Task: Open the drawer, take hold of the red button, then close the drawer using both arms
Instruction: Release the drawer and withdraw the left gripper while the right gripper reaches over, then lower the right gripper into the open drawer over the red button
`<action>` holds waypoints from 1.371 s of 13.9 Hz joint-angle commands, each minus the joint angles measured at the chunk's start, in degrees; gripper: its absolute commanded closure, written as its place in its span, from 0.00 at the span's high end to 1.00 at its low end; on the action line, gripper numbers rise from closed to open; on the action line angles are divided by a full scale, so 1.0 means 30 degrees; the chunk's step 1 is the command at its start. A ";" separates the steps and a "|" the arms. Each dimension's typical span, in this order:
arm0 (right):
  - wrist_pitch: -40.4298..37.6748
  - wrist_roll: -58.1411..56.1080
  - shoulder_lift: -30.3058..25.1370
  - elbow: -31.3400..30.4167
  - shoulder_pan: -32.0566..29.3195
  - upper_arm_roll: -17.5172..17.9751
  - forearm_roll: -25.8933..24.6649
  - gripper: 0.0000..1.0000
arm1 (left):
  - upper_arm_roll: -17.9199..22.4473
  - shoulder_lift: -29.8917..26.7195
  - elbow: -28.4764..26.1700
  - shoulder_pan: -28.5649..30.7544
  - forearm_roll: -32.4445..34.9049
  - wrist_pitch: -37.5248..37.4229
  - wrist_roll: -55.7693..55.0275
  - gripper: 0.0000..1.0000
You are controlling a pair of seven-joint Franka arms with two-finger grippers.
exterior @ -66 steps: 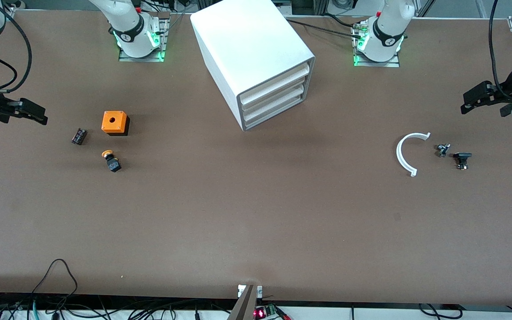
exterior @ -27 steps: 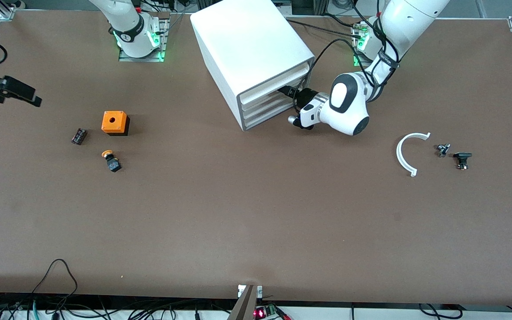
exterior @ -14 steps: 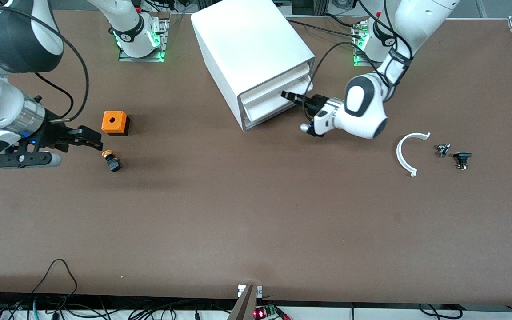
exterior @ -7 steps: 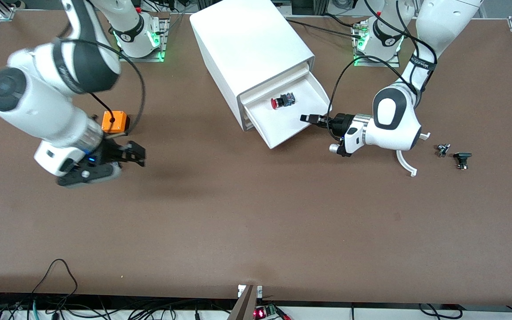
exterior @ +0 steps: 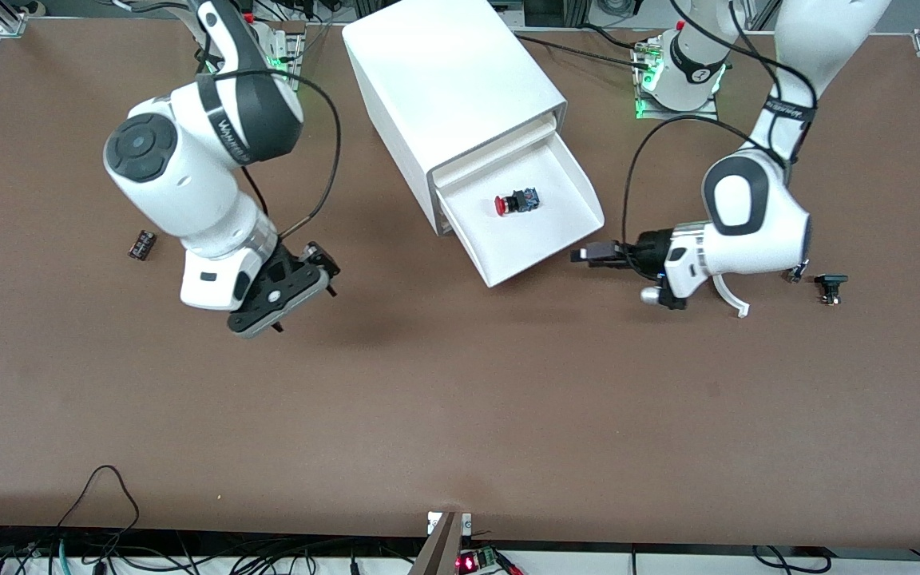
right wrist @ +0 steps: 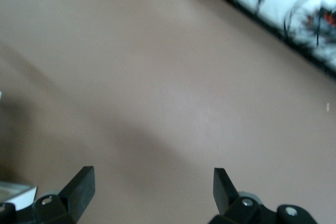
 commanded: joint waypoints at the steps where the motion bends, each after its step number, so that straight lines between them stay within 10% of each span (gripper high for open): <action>1: 0.0859 -0.0731 0.1761 0.2212 0.1387 -0.0047 0.0234 1.00 | 0.0350 -0.1829 -0.0396 0.1826 0.0701 0.0070 -0.0251 1.00; 3: 0.0859 -0.0789 0.2905 0.3620 0.2178 -0.0018 0.0262 1.00 | 0.1399 -0.2762 -0.0076 0.1946 0.1746 0.0042 -0.0280 1.00; 8: 0.0219 -0.3387 0.3350 0.4095 0.4433 0.0334 0.0292 1.00 | 0.3804 -0.5137 0.3872 0.2181 1.2490 -0.5071 -0.0485 1.00; 12: -0.2476 -0.6963 0.3349 0.4914 0.5374 0.0508 0.0350 1.00 | 0.3633 -0.6573 0.5579 0.1860 1.8882 -0.8098 -0.4395 1.00; 19: -0.2392 -0.8492 0.4577 0.5558 0.6195 0.1680 0.0321 1.00 | 0.3397 -0.6752 0.6401 0.1302 2.0183 -0.9187 -0.8480 1.00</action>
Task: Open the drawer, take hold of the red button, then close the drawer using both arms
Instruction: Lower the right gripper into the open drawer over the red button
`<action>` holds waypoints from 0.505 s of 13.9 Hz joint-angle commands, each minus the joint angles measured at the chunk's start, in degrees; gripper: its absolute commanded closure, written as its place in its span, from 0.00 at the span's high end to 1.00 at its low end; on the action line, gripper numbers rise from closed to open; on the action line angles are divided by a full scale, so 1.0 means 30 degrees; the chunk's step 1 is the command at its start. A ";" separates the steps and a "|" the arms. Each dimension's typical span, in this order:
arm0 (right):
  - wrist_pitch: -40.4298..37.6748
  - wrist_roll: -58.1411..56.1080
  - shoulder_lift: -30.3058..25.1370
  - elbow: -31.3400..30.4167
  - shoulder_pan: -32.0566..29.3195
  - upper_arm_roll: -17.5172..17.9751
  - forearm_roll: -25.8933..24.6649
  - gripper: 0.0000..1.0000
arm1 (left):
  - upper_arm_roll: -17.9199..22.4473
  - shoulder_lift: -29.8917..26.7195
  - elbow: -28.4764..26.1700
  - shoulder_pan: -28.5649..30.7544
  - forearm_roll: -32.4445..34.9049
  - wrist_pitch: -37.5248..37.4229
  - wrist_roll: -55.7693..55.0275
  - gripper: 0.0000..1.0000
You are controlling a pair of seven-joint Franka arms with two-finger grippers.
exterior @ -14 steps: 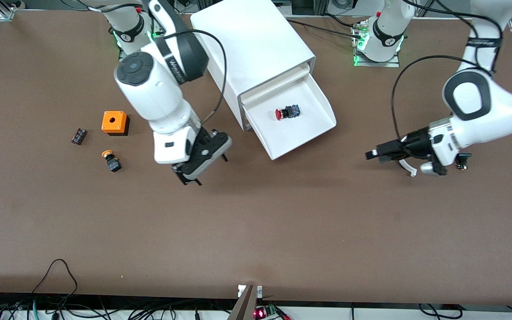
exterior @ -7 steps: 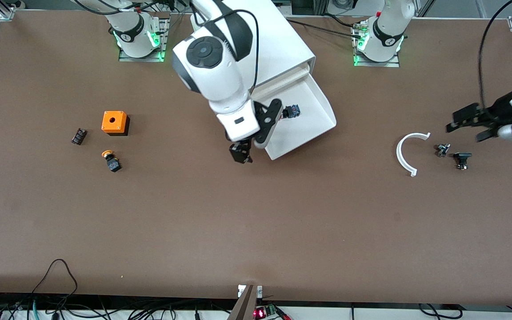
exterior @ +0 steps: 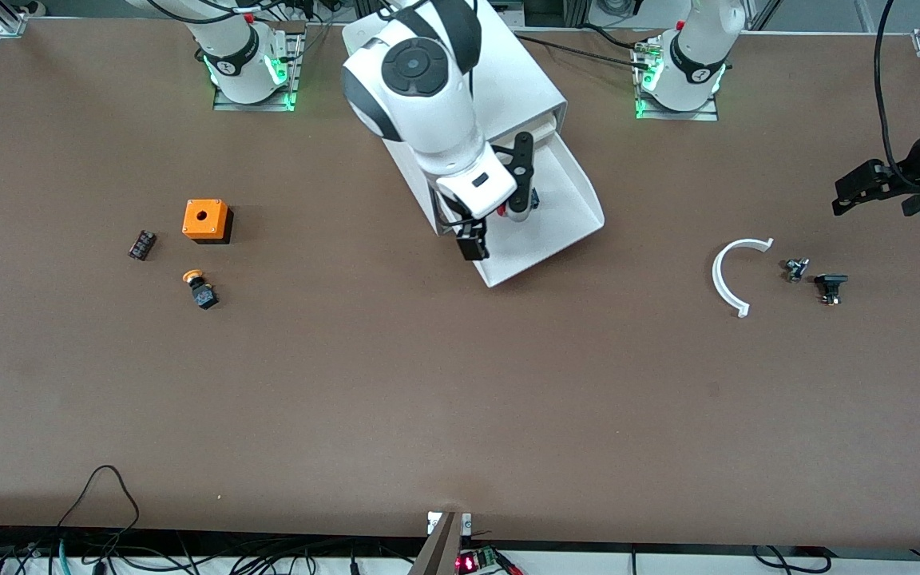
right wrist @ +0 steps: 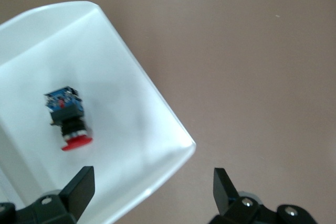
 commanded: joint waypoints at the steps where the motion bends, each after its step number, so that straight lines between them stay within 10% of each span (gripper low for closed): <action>1: -0.0255 -0.0891 0.1166 0.1157 0.0174 0.0266 0.0321 1.00 | -0.0057 0.0164 0.0447 -0.0126 0.0573 -0.0534 -0.1134 1.00; 7: -0.0225 -0.0892 0.2485 0.1714 0.1080 0.0326 0.0146 1.00 | -0.0028 0.0193 0.0505 -0.0126 0.0573 -0.0534 -0.1134 1.00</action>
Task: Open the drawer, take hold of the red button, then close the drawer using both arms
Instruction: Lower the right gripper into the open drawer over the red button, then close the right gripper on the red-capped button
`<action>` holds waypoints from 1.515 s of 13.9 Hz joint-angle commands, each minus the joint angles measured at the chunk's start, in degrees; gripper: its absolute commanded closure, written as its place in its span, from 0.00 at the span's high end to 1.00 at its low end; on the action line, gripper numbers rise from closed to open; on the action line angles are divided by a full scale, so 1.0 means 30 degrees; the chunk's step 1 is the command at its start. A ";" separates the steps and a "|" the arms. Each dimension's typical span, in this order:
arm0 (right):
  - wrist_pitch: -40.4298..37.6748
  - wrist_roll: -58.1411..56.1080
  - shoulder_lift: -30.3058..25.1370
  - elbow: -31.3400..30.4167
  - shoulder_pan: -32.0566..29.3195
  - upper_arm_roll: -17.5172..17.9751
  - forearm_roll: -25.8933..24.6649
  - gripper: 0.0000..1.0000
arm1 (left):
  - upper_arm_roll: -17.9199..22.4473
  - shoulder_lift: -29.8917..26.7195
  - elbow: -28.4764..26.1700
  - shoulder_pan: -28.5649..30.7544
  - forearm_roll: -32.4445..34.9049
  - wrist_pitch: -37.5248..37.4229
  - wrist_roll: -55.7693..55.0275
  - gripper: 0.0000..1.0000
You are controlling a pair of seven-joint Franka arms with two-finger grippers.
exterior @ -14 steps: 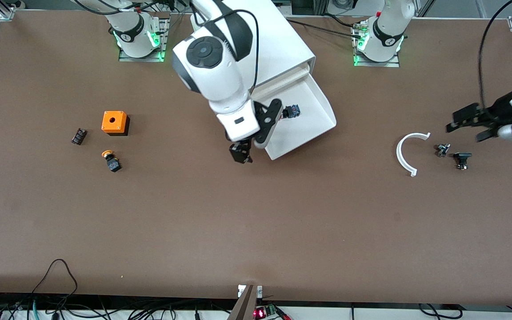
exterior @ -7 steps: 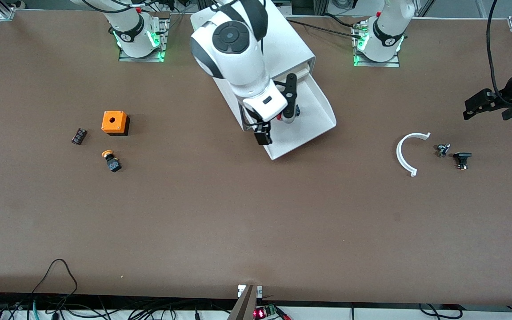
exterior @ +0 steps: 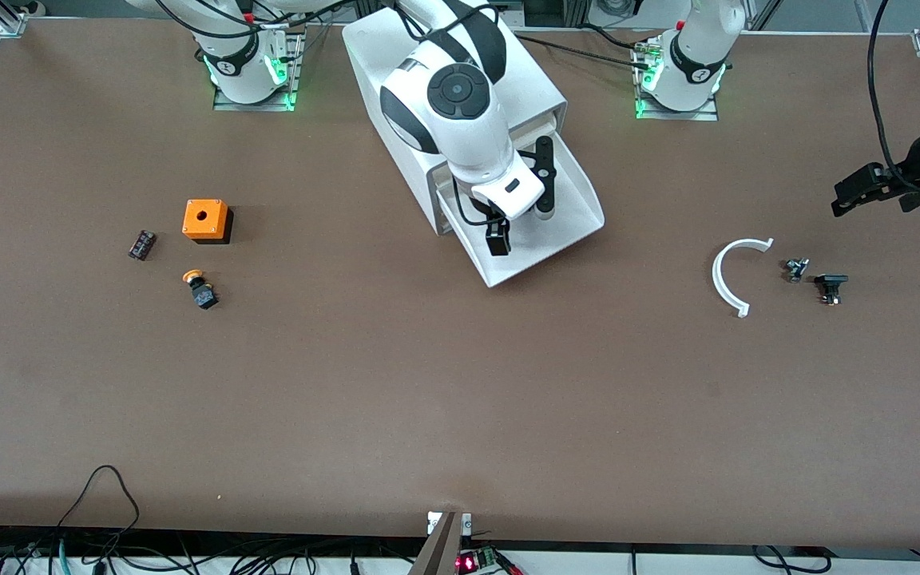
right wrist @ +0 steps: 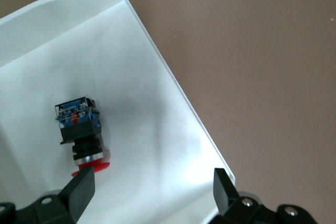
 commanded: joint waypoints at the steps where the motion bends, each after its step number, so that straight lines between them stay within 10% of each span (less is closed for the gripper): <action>1: -0.0275 -0.0373 0.0779 0.0928 0.0512 -0.0029 0.0146 1.00 | -0.0047 0.0185 0.0504 -0.0124 0.0572 -0.0428 -0.0261 1.00; 21: -0.1711 -0.0636 0.1659 0.0810 0.1392 -0.0234 0.0263 1.00 | -0.0018 0.0302 0.0622 -0.0124 0.0572 -0.0340 -0.0260 1.00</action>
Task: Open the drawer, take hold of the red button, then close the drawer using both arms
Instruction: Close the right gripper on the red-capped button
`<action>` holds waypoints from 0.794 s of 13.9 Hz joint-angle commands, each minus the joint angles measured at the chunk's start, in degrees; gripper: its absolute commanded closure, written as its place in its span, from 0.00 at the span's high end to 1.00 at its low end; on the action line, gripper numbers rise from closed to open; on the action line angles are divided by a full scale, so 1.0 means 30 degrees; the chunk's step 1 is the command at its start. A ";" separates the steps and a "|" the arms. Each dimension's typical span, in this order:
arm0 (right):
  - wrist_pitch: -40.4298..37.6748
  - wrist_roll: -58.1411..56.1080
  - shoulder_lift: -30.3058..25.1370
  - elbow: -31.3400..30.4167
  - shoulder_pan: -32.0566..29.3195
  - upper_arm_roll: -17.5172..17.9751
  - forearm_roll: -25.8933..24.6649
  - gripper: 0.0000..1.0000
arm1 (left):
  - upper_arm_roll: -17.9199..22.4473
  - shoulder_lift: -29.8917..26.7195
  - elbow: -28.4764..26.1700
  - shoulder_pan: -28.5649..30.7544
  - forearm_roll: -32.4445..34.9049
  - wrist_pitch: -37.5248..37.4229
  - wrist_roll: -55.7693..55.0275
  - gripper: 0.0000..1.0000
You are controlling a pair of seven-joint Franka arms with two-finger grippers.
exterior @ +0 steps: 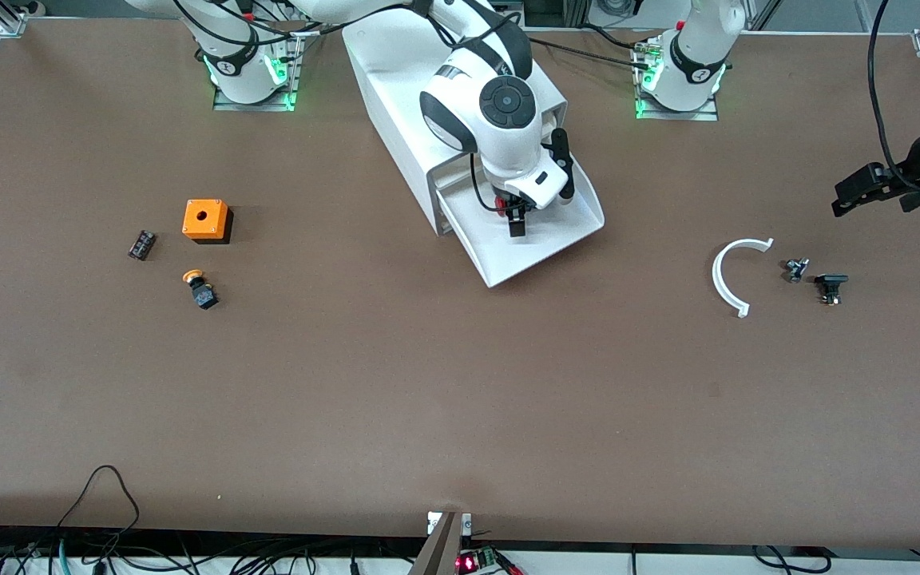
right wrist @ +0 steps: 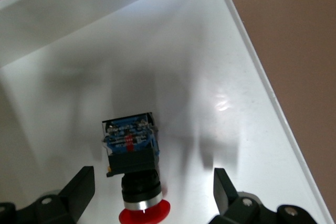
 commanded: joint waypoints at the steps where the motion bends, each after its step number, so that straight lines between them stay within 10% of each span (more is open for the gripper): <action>1: -0.0402 -0.0149 0.0332 0.0707 -0.0026 -0.0066 0.0269 1.00 | -0.0015 0.0295 0.0574 -0.0123 0.0572 -0.0336 -0.0253 1.00; 8: -0.0168 -0.0061 0.0654 0.0825 0.0326 -0.0066 0.0240 0.90 | -0.0015 0.0325 0.0691 -0.0123 0.0572 -0.0336 -0.0253 1.00; 11: -0.0168 -0.0031 0.0654 0.0825 0.0501 -0.0066 0.0240 0.70 | -0.0015 0.0354 0.0691 -0.0123 0.0572 -0.0306 -0.0195 1.00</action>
